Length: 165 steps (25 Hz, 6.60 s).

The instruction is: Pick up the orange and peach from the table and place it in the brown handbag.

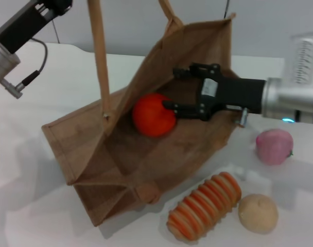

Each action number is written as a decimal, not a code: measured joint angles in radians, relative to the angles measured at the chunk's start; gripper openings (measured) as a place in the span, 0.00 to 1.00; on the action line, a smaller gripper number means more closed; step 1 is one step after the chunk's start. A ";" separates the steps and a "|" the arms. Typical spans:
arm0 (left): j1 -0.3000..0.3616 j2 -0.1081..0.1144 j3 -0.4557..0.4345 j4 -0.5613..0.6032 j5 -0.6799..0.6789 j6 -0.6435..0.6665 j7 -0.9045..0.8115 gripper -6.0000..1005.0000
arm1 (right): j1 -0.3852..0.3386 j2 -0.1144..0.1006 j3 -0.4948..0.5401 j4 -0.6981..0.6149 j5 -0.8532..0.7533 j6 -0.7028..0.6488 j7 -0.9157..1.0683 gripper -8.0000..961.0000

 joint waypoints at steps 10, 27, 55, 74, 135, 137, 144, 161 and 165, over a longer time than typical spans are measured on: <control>0.036 0.001 -0.142 -0.078 0.000 0.025 0.086 0.19 | -0.167 -0.014 0.008 -0.192 -0.005 -0.093 0.180 0.80; 0.041 0.002 -0.143 -0.079 0.009 0.038 0.090 0.20 | -0.214 -0.099 0.001 -0.246 -0.310 0.009 0.605 0.79; 0.044 0.005 -0.135 -0.079 0.011 0.055 0.090 0.22 | -0.225 -0.094 -0.004 -0.346 -0.477 -0.107 0.727 0.38; 0.022 0.001 -0.129 -0.080 0.035 0.061 0.089 0.24 | -0.249 -0.006 0.133 -0.569 -0.354 -0.341 0.590 0.31; 0.004 0.003 -0.145 -0.109 0.136 0.138 0.274 0.28 | -0.299 -0.007 -0.046 -0.223 0.390 -0.184 -0.021 0.86; -0.005 0.000 -0.145 -0.134 0.163 0.180 0.333 0.28 | -0.317 -0.007 -0.046 -0.226 0.439 -0.189 -0.021 0.86; -0.029 -0.003 -0.182 -0.329 0.101 0.286 0.741 0.41 | -0.344 -0.004 -0.002 -0.187 0.530 -0.213 -0.104 0.86; 0.010 -0.010 -0.260 -0.529 -0.323 0.317 1.094 0.76 | -0.367 0.000 0.578 0.115 0.535 -0.217 -0.582 0.86; 0.010 -0.010 -0.257 -0.529 -0.324 0.311 1.094 0.76 | -0.367 0.000 0.585 0.121 0.535 -0.217 -0.581 0.86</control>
